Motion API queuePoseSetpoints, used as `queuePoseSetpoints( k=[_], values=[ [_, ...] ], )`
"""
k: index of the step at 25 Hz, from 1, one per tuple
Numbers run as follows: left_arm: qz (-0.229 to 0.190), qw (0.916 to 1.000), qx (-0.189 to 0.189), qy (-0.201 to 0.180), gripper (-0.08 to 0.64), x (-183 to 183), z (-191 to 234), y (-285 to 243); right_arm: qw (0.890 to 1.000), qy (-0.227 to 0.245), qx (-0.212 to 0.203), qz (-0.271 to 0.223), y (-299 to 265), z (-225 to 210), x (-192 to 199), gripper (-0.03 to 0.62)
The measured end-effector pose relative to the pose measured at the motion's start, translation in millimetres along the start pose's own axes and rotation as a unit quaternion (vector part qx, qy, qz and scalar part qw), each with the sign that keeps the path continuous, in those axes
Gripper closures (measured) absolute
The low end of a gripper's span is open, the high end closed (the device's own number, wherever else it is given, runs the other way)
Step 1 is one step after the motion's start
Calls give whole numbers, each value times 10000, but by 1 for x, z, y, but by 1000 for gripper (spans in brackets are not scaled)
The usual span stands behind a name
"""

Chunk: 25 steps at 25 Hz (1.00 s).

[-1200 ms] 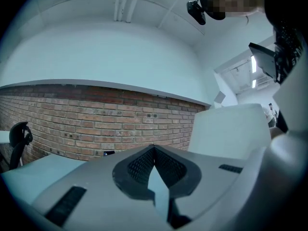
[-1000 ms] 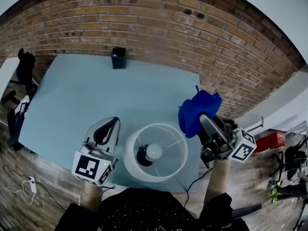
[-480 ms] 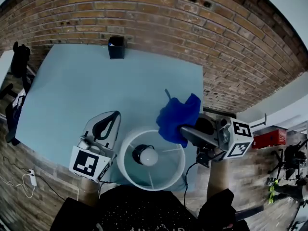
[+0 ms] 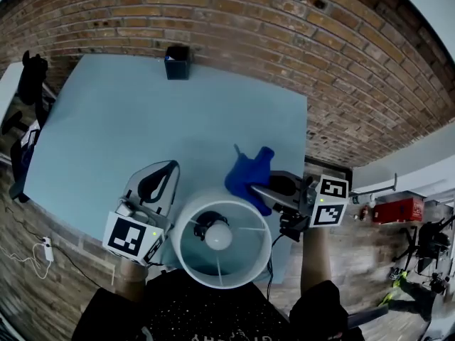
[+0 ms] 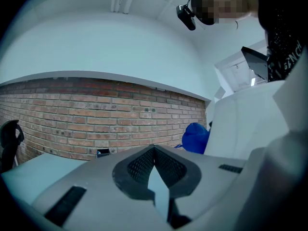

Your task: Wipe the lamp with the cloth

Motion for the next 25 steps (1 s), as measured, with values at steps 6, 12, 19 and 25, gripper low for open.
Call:
queuePoseSetpoints(
  k=[6, 12, 19, 25],
  values=[
    [73, 10000, -24, 50, 551, 3, 3, -2, 9980, -424, 320, 341, -5, -38, 30, 518],
    [105, 9999, -47, 116, 552, -4, 3, -5, 9934, -581, 736, 654, -2, -58, 39, 518],
    [59, 10000, 4, -27, 551, -28, 2, -5, 9998, 55, -194, 46, 16, -6, -51, 518],
    [139, 9999, -37, -73, 551, -26, 5, -6, 9723, 735, -2209, -192, 9, 63, -119, 518]
  ],
)
Point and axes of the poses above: the fingertips, and each gripper's own axes: y backward along the fingers, z to its left, x out of its underside, the point moved 2 cm from there along y, backward along the fingers, and after that the axes turned 11 degrees about z, right-handed, at the moved point
